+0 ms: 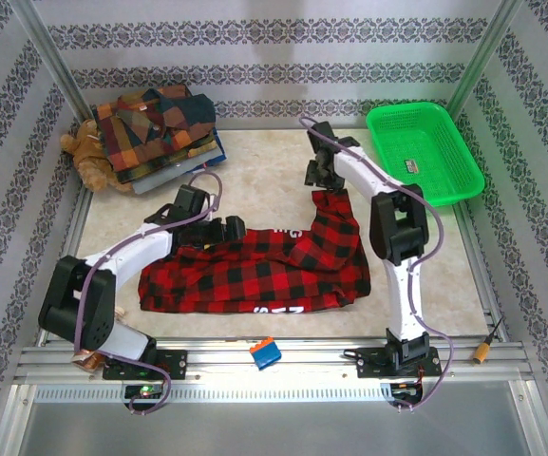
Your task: Fold and stack the long sleeve shirts
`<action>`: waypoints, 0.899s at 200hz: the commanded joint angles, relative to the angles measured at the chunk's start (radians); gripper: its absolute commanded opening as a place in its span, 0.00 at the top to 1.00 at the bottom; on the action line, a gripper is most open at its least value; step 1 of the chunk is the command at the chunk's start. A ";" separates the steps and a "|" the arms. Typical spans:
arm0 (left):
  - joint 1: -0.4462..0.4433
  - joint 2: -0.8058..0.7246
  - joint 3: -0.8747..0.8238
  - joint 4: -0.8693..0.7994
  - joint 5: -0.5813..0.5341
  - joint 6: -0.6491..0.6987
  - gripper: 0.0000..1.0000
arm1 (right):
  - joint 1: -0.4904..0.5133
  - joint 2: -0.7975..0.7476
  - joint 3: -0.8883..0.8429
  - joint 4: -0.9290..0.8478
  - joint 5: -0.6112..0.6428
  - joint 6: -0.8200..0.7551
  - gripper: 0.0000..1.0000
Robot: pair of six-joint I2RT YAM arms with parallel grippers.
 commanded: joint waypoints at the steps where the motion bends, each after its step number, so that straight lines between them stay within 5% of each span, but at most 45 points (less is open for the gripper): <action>1: 0.018 -0.045 0.037 -0.048 0.015 0.020 0.08 | 0.023 0.078 0.087 -0.115 0.032 -0.015 0.44; 70: 0.091 -0.163 0.039 -0.127 0.002 0.033 0.07 | 0.033 0.214 0.216 -0.261 0.109 0.016 0.56; 143: 0.216 -0.239 0.038 -0.203 0.012 0.091 0.07 | 0.030 0.225 0.192 -0.251 0.099 0.044 1.00; 180: 0.264 -0.263 0.053 -0.232 0.011 0.113 0.07 | 0.038 0.099 0.164 -0.184 0.113 -0.010 1.00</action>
